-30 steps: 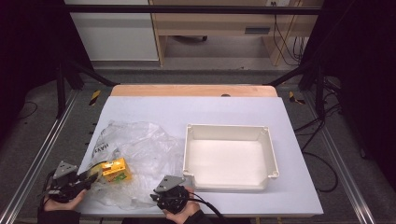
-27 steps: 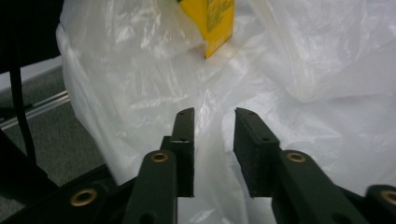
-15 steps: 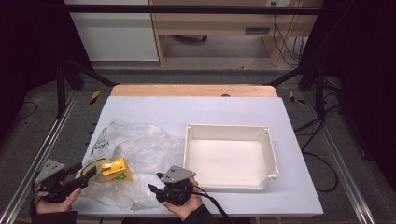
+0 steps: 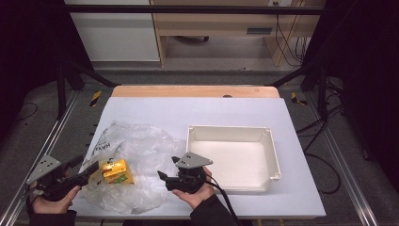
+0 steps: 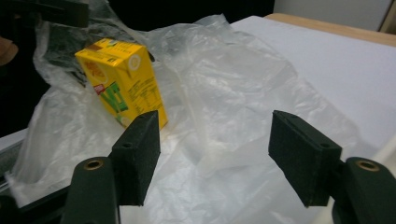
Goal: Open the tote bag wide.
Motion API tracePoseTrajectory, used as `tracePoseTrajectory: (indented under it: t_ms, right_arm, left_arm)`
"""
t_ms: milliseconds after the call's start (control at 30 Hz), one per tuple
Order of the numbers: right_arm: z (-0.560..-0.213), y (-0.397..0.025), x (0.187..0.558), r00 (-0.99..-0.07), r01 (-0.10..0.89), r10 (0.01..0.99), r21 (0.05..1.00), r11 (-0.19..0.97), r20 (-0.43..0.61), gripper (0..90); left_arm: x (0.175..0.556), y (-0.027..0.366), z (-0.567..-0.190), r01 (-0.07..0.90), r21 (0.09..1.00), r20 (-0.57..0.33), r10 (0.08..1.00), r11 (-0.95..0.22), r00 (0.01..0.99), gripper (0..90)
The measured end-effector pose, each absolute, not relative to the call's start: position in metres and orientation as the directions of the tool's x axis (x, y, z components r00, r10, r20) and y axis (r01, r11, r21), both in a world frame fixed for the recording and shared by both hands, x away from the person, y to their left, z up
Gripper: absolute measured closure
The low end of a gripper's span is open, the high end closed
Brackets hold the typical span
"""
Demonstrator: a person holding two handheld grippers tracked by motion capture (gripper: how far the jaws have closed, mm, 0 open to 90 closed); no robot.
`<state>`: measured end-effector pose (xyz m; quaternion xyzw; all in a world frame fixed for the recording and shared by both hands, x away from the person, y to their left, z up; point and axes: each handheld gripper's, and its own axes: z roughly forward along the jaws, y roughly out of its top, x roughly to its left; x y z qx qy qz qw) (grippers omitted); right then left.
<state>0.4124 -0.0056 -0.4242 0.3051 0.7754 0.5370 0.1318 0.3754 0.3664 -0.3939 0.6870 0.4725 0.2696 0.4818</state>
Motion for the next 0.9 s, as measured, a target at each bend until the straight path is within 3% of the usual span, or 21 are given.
tracePoseTrajectory:
  t_ms: [333,433,500,533,567,633,900]
  right_arm:
    - [-0.4,-0.039,0.422,-0.733,0.319,0.668,0.932,0.171,0.128,33.8]
    - [-0.398,-0.043,0.421,-0.732,0.318,0.666,0.935,0.154,0.139,35.8]
    - [-0.399,-0.039,0.419,-0.748,0.322,0.648,0.931,0.17,0.14,41.8]
    - [-0.399,-0.039,0.419,-0.748,0.322,0.648,0.931,0.17,0.14,41.8]
    - [-0.405,-0.027,0.414,-0.775,0.314,0.618,0.929,0.195,0.132,43.3]
    - [-0.411,-0.014,0.41,-0.797,0.308,0.591,0.925,0.223,0.123,45.6]
    - [-0.448,0.039,0.393,-0.865,0.323,0.483,0.889,0.324,0.138,49.4]
  left_arm:
    - [0.381,0.349,-0.368,0.348,0.927,-0.035,0.89,-0.141,0.455,34.4]
    - [0.379,0.347,-0.368,0.375,0.912,-0.024,0.893,-0.165,0.449,51.5]
    - [0.378,0.348,-0.37,0.393,0.903,-0.019,0.898,-0.173,0.439,67.5]
    - [0.378,0.35,-0.373,0.406,0.898,-0.025,0.9,-0.171,0.435,67.5]
    - [0.376,0.355,-0.38,0.423,0.889,-0.021,0.907,-0.176,0.42,79.4]
    - [0.374,0.361,-0.386,0.433,0.886,-0.029,0.911,-0.167,0.411,87.0]
    - [0.38,0.385,-0.421,0.516,0.842,-0.028,0.942,-0.159,0.335,89.6]
